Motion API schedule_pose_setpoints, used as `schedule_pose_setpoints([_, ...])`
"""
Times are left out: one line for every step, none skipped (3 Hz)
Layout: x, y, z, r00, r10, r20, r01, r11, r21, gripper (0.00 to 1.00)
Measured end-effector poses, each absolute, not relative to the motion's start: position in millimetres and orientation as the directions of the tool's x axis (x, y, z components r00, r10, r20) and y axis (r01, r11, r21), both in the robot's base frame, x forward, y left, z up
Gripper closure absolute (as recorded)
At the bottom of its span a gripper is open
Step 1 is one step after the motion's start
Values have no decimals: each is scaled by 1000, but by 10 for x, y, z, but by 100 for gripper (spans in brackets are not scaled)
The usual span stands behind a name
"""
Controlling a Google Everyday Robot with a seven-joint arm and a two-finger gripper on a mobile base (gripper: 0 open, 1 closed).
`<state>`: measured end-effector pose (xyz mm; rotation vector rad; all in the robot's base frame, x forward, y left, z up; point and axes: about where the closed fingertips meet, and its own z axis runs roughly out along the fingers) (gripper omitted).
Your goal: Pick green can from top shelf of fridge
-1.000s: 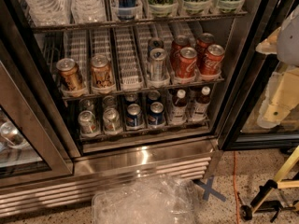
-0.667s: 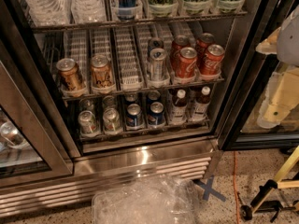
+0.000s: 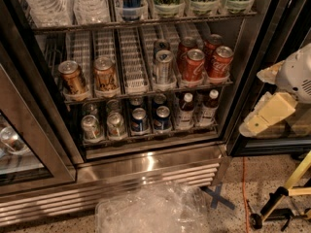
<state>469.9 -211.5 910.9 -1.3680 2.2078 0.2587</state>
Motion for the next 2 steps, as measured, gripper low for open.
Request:
schedule_pose_setpoints([4953,-1984,9029,-313,-618,-721,-863,502,-56,0])
schedule_pose_setpoints([4938,-1827,9124,-308,-552,-775,-868,496,-9,0])
